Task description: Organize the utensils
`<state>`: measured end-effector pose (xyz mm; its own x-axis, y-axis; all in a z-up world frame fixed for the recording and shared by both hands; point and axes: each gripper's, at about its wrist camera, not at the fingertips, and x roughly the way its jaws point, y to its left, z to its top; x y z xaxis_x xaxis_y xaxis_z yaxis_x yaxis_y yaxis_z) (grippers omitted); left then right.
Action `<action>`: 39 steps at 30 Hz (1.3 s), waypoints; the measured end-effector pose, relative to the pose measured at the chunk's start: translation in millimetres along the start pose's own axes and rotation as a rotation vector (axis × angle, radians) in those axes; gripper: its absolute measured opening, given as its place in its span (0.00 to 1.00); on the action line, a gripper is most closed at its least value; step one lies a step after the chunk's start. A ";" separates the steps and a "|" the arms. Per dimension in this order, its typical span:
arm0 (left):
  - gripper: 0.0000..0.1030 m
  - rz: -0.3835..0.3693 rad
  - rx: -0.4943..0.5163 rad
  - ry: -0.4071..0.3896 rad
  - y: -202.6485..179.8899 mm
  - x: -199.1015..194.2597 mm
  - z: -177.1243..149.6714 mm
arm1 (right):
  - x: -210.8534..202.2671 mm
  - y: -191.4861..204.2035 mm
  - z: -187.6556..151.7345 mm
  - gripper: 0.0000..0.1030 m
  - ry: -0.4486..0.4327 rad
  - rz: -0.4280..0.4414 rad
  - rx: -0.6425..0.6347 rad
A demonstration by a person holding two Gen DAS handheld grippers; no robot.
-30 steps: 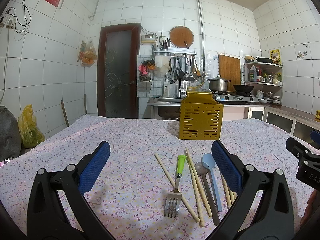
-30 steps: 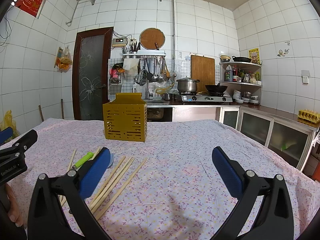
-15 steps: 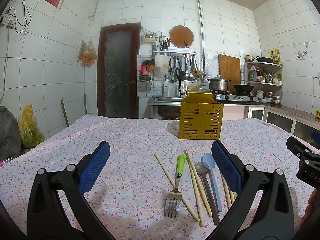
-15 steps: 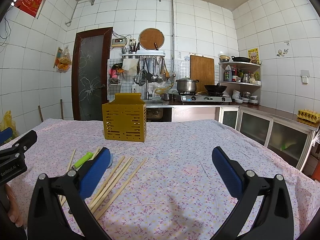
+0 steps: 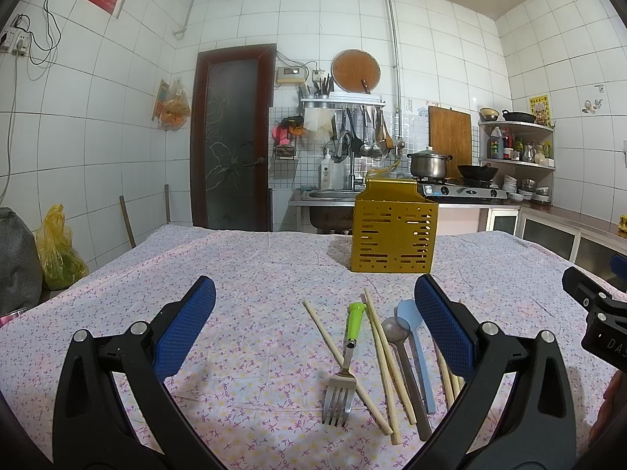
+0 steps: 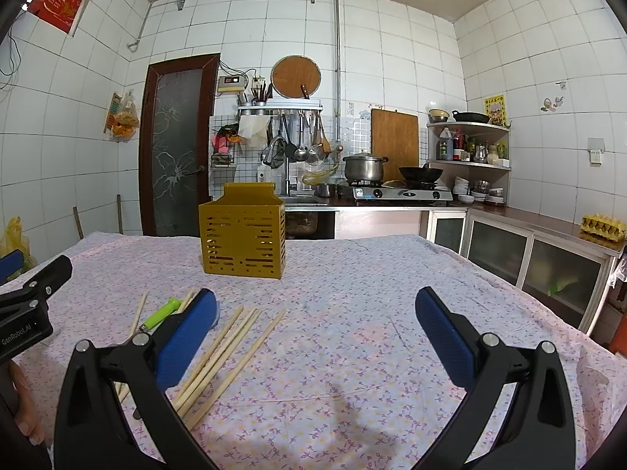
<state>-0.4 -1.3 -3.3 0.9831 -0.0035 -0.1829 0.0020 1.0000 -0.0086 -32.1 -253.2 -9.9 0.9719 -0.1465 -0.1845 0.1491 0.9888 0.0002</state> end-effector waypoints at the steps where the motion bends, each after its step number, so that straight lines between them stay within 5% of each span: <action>1: 0.95 0.000 0.000 0.000 0.0 0.0 0.1 | 0.0 -0.2 -0.1 0.96 0.000 0.001 0.000; 39: 0.95 0.016 0.014 0.035 -0.2 5.6 -1.8 | 4.9 5.1 -2.1 0.96 0.033 -0.005 -0.008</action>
<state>4.7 -1.5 -6.2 0.9760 0.0126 -0.2175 -0.0110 0.9999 0.0087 -26.9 -248.8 -12.9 0.9647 -0.1502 -0.2164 0.1520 0.9883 -0.0081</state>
